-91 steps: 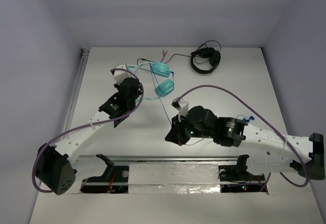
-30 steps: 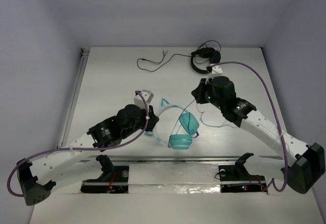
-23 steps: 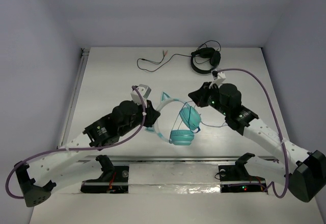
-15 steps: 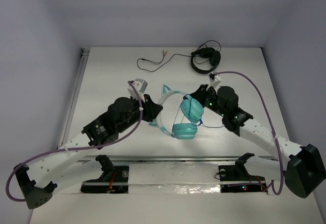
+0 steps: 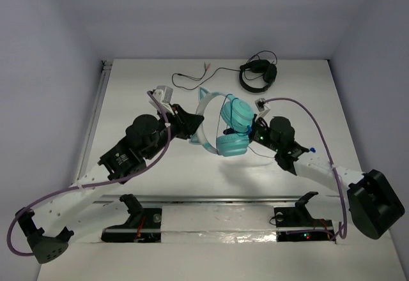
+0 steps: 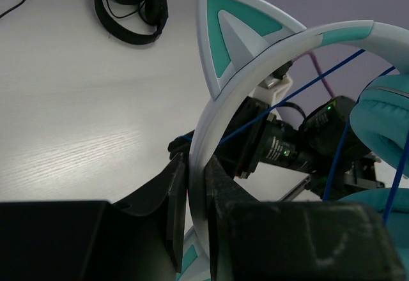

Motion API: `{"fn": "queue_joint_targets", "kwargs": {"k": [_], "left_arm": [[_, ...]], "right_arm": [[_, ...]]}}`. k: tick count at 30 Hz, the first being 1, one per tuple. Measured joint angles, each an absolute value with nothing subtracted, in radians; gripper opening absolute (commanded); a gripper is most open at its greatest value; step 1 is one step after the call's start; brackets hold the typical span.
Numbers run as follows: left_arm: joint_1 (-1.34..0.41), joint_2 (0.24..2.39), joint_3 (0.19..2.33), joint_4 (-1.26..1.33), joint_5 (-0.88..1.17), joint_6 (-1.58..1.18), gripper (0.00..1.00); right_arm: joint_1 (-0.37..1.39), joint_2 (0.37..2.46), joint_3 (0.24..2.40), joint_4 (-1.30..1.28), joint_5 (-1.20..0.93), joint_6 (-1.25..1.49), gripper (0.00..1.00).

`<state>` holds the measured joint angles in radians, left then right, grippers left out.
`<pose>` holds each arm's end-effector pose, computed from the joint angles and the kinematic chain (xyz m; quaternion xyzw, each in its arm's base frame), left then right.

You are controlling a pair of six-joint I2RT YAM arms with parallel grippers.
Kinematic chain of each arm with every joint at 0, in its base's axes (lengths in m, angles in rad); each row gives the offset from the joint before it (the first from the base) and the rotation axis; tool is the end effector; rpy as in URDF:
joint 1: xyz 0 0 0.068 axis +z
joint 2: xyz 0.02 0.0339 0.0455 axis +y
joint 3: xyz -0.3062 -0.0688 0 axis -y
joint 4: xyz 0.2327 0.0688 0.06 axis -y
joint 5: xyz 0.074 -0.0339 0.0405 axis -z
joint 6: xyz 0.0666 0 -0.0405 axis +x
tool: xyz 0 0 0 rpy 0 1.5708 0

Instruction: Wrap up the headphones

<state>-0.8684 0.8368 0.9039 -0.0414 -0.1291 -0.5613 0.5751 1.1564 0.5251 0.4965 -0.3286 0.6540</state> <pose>0.1248 -0.1342 0.4199 0.0609 0.6954 -0.4345 0.5692 0.2029 0.1572 0.2865 -0.0782 0.7466 0.4749 0.4592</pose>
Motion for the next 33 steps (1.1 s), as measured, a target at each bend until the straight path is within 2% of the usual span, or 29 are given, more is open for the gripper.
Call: {"fn": "queue_joint_targets", "kwargs": {"k": [10, 17, 26, 28, 33], "left_arm": [[-0.849, 0.889, 1.019, -0.061, -0.199, -0.579, 0.00], [-0.803, 0.912, 1.076, -0.058, -0.247, -0.574, 0.00], [-0.736, 0.998, 1.097, -0.034, -0.290, -0.598, 0.00], [-0.714, 1.020, 1.097, -0.031, -0.296, -0.612, 0.00], [-0.657, 1.079, 1.097, -0.016, -0.316, -0.638, 0.00]], "right_arm": [[0.575, 1.237, 0.430, 0.582, -0.406, 0.688, 0.39], [0.575, 1.138, 0.342, 0.562, -0.409, 0.712, 0.33], [0.616, 1.098, 0.317, 0.529, -0.432, 0.731, 0.34], [0.649, 1.099, 0.316, 0.508, -0.421, 0.731, 0.31], [0.806, 1.116, 0.324, 0.459, -0.359, 0.734, 0.12]]}}
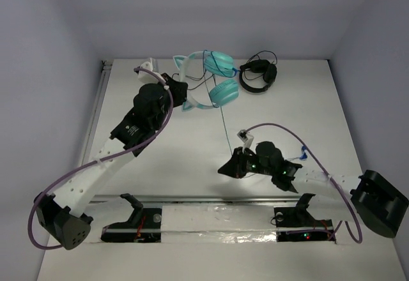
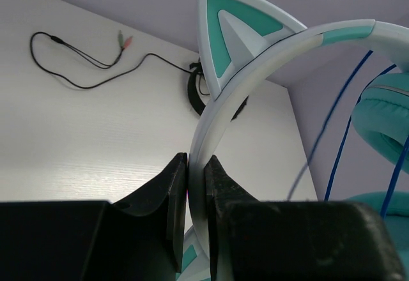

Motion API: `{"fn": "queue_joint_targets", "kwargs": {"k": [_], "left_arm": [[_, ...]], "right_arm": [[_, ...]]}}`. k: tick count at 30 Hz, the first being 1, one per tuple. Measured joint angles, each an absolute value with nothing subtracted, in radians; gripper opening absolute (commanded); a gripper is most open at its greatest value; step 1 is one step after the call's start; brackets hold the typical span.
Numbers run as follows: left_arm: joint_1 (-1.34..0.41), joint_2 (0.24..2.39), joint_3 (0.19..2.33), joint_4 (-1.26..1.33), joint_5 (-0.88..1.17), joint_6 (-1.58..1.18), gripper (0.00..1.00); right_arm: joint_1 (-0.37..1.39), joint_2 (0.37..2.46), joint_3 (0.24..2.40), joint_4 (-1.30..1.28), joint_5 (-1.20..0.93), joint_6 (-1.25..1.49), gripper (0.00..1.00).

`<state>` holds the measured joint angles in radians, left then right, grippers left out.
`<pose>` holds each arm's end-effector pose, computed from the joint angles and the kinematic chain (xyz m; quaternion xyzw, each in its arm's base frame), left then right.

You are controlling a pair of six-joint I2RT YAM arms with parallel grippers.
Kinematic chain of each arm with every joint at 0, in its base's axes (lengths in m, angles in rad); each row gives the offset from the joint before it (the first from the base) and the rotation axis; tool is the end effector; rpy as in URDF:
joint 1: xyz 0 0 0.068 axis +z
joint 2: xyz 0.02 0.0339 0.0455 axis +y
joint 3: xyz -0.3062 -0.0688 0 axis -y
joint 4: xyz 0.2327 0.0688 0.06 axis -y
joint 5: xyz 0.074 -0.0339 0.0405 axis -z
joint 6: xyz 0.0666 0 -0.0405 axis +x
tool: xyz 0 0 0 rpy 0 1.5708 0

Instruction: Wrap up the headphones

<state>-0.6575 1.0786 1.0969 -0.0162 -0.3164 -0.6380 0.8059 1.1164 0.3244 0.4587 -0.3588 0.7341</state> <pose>0.2059 -0.1328 0.4479 -0.1047 0.6986 -0.3330 0.6246 0.1359 0.1754 0.2205 -0.1322 0.7973 0.5016 0.3085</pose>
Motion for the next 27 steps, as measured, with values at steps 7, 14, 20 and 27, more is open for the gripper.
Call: {"fn": "queue_joint_targets", "kwargs": {"k": [7, 14, 20, 27], "left_arm": [[-0.577, 1.168, 1.124, 0.008, -0.425, -0.620, 0.00], [-0.575, 1.250, 1.116, 0.014, -0.583, -0.558, 0.00], [-0.611, 1.285, 0.993, 0.024, -0.654, -0.537, 0.00], [-0.759, 1.279, 0.796, -0.023, -0.685, -0.532, 0.00]], "right_arm": [[1.014, 1.155, 0.379, 0.360, -0.287, 0.753, 0.00], [1.147, 1.110, 0.547, 0.115, -0.240, 0.752, 0.00], [1.196, 1.094, 0.834, -0.216, -0.140, 0.663, 0.00], [1.198, 1.145, 1.076, -0.427, 0.046, 0.535, 0.00]]}}
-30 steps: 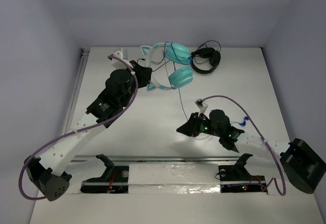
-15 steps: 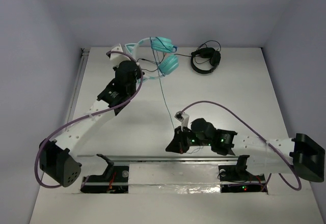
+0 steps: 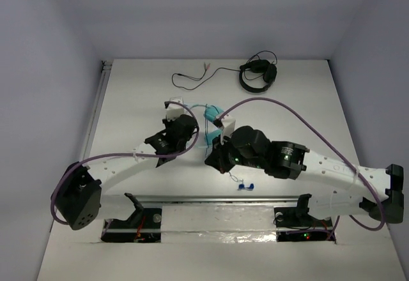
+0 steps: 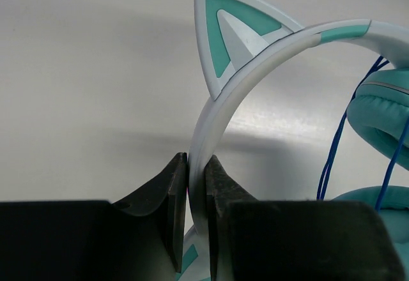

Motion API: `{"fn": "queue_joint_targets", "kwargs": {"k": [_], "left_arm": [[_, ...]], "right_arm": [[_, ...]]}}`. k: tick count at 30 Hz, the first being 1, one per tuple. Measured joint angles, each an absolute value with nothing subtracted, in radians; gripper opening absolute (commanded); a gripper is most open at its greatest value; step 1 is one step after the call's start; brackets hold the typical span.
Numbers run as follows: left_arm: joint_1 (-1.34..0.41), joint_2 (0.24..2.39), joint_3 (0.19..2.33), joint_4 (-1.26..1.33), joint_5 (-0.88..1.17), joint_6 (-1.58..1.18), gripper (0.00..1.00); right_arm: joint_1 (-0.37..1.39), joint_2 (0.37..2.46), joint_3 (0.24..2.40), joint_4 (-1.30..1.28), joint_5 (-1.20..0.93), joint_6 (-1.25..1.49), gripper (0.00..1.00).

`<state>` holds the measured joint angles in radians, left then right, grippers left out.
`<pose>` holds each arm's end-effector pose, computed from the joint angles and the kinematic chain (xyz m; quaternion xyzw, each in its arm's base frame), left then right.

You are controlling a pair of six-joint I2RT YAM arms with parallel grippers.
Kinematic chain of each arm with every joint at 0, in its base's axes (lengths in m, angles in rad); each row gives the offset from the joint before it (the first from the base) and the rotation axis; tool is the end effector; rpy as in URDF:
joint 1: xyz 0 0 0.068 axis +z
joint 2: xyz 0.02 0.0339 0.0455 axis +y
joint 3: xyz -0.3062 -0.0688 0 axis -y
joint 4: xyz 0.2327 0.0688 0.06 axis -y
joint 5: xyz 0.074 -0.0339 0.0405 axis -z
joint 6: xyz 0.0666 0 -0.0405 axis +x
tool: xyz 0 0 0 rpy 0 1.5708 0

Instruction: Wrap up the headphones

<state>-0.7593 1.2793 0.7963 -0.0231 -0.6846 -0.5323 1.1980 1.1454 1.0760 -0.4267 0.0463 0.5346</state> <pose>0.2290 -0.1593 0.2910 -0.0773 0.8257 -0.0568 0.5559 0.0952 0.2350 0.3692 -0.2685 0.8159 0.3770 0.3466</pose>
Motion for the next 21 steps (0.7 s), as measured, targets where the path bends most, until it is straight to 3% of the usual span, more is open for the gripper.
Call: {"fn": "queue_joint_targets", "kwargs": {"k": [9, 21], "left_arm": [[-0.873, 1.107, 0.641, -0.045, -0.605, -0.522, 0.00], [-0.937, 1.009, 0.638, -0.179, -0.395, -0.508, 0.00]], "right_arm": [[1.112, 1.244, 1.197, -0.516, 0.147, 0.375, 0.00], [0.889, 1.312, 1.320, -0.563, 0.196, 0.235, 0.00]]}}
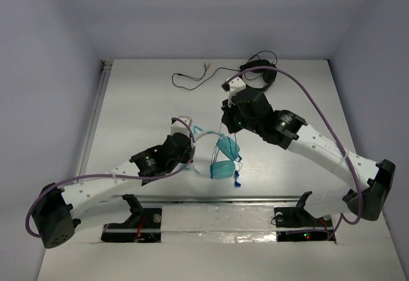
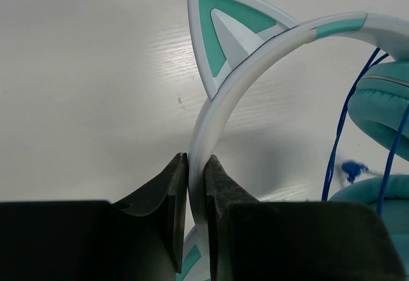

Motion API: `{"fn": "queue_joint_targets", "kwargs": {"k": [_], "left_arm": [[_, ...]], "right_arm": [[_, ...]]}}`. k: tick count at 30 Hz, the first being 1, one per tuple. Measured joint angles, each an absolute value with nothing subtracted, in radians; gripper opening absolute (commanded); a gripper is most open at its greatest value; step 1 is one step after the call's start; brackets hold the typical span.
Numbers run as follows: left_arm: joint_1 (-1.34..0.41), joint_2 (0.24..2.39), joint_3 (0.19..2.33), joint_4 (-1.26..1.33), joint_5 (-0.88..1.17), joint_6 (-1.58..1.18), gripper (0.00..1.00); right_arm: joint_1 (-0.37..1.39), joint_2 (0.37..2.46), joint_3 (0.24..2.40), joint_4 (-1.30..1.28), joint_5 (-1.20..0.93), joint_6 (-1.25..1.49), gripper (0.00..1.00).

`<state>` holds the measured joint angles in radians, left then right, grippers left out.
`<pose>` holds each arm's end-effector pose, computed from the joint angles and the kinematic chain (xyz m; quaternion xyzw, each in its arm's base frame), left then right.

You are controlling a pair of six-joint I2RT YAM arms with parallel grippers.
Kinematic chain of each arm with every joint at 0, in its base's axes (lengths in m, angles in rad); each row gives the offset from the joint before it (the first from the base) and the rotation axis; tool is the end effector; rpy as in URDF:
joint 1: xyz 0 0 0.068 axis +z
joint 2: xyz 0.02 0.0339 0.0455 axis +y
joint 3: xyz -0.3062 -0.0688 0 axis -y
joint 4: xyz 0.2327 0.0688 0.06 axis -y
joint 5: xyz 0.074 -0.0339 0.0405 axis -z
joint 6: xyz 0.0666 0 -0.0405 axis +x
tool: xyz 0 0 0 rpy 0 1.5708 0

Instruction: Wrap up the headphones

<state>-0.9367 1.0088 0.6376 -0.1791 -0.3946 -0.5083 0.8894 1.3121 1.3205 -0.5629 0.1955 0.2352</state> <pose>0.1456 -0.1548 0.2733 0.0883 0.8565 -0.1884 0.4724 0.1942 0.2189 0.3981 -0.2344 0.8386 0.1860 0.4551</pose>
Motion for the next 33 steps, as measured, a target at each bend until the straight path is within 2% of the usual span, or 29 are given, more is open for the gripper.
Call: {"fn": "queue_joint_targets", "kwargs": {"k": [12, 14, 15, 20, 28, 33], "left_arm": [[-0.942, 0.932, 0.732, -0.305, -0.328, -0.472, 0.00], [-0.942, 0.933, 0.756, -0.326, -0.336, -0.459, 0.00], [-0.942, 0.933, 0.768, -0.336, -0.339, -0.450, 0.00], [-0.942, 0.933, 0.829, -0.403, -0.371, -0.410, 0.00], [-0.942, 0.920, 0.857, -0.425, -0.321, -0.363, 0.00], [-0.942, 0.905, 0.898, -0.426, -0.278, -0.352, 0.00]], "right_arm": [[0.825, 1.386, 1.338, -0.600, 0.335, 0.200, 0.00], [0.815, 1.386, 1.332, -0.595, 0.348, 0.209, 0.04], [0.807, 1.386, 1.325, -0.590, 0.354, 0.216, 0.10], [0.740, 1.392, 1.273, -0.549, 0.376, 0.269, 0.26], [0.669, 1.403, 1.201, -0.480, 0.391, 0.342, 0.36], [0.651, 1.403, 1.135, -0.395, 0.339, 0.378, 0.36]]}}
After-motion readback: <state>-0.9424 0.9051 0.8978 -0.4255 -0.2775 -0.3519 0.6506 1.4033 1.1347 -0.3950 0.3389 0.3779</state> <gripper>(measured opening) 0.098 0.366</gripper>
